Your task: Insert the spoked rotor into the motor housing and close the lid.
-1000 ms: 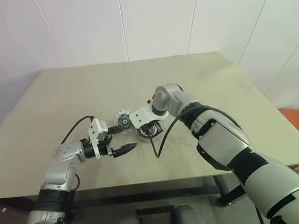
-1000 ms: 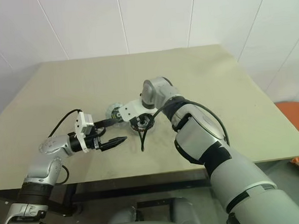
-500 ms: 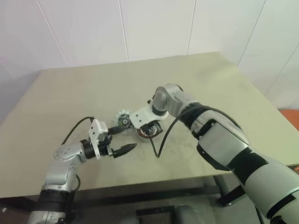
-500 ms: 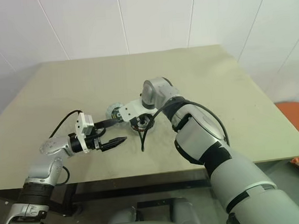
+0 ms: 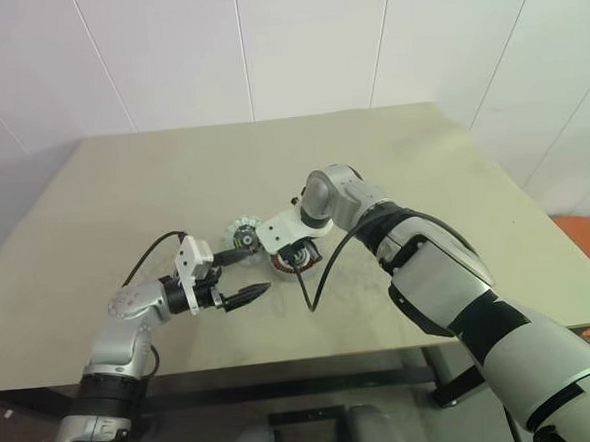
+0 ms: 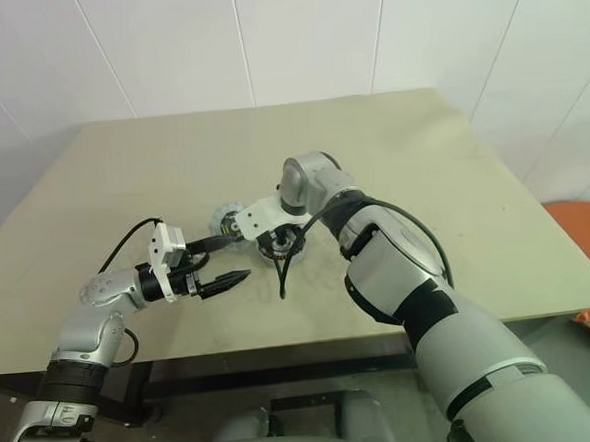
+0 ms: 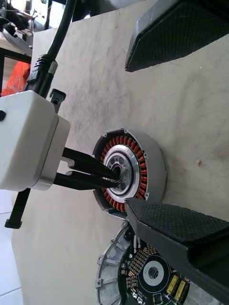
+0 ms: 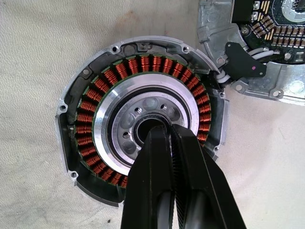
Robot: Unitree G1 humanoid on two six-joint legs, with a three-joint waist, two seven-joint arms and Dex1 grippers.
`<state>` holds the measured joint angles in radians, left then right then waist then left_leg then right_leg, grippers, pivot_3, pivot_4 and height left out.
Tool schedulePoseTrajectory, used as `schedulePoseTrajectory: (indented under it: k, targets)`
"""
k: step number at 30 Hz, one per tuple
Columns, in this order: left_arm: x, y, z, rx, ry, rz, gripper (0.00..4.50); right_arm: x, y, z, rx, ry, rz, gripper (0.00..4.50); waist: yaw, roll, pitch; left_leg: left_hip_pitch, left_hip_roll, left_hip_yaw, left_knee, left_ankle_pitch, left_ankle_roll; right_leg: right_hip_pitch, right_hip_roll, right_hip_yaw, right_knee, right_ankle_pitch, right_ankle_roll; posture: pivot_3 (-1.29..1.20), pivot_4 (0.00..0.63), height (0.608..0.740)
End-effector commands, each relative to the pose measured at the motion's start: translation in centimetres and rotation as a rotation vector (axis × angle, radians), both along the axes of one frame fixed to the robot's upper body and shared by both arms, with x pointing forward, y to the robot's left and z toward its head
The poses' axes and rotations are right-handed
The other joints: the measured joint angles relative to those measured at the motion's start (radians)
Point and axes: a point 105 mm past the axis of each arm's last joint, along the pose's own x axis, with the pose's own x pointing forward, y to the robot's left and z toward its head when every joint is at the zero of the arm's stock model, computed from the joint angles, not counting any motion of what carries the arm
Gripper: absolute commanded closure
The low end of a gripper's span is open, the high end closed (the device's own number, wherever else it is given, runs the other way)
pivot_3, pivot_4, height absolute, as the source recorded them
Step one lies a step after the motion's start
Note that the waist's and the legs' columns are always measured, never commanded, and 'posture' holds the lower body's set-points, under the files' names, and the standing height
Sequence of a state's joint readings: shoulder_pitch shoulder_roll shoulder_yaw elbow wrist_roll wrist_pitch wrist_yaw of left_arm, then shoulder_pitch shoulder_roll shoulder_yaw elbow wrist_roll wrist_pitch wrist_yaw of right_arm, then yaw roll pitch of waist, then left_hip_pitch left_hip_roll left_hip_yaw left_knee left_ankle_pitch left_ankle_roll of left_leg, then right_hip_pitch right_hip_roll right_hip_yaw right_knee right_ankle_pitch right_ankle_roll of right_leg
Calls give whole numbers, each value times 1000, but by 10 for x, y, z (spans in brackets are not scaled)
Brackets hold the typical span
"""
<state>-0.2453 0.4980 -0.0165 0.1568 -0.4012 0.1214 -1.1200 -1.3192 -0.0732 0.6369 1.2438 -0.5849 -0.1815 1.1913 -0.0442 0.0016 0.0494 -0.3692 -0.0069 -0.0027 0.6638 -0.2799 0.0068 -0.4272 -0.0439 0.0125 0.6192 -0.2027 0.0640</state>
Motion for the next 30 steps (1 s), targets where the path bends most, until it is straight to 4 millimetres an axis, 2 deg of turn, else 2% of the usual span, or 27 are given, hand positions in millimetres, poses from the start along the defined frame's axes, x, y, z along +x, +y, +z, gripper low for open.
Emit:
schedulePoseTrajectory:
  k: [1, 5, 6, 8, 11, 24, 27, 30]
  targets:
    - [3, 0, 9, 3, -46, -4, 0, 1, -6, 0, -15, 14, -13, 4462, 0, 0, 0, 0, 0, 0, 0, 0, 0, 0, 0, 0, 0, 0, 0, 0, 0, 740]
    - [3, 0, 8, 5, -44, -3, 0, 1, -5, 1, -11, 15, -17, 4462, 0, 0, 0, 0, 0, 0, 0, 0, 0, 0, 0, 0, 0, 0, 0, 0, 0, 740]
    - [3, 0, 8, 5, -44, -3, 0, 1, -5, 1, -10, 17, -19, 3976, 0, 0, 0, 0, 0, 0, 0, 0, 0, 0, 0, 0, 0, 0, 0, 0, 0, 740]
    - [3, 0, 8, 6, -44, -2, 0, 1, -5, 1, -9, 20, -22, 3506, -1, 0, 0, 0, 0, 0, 0, 0, 0, 0, 0, 0, 0, 0, 0, 0, 0, 740]
    - [3, 1, 8, 6, -45, -2, 0, 3, -3, 3, 8, -3, -25, 2538, 1, 0, 0, 0, 0, 0, 0, 0, 0, 0, 0, 0, 1, 0, 0, 0, 0, 740]
    - [3, -1, 5, 9, -39, -6, 0, 6, -1, 11, 18, -30, -11, 2538, -1, 0, 0, 1, 0, 0, 0, 0, 0, 0, 0, 0, 1, 0, 0, 0, 0, 740]
    - [3, -1, 5, 9, -39, -6, 0, 5, -3, 9, 10, -18, -12, 3143, -1, 0, 0, 0, 0, 0, 0, 0, 0, 0, 0, 0, 1, 0, 0, 0, 0, 740]
    - [3, -1, 4, 10, -37, -7, 0, 4, -4, 8, 3, -9, -8, 4108, -1, 0, 0, 0, 0, 0, 0, 0, 0, 0, 0, 0, 1, 0, 0, 0, 0, 740]
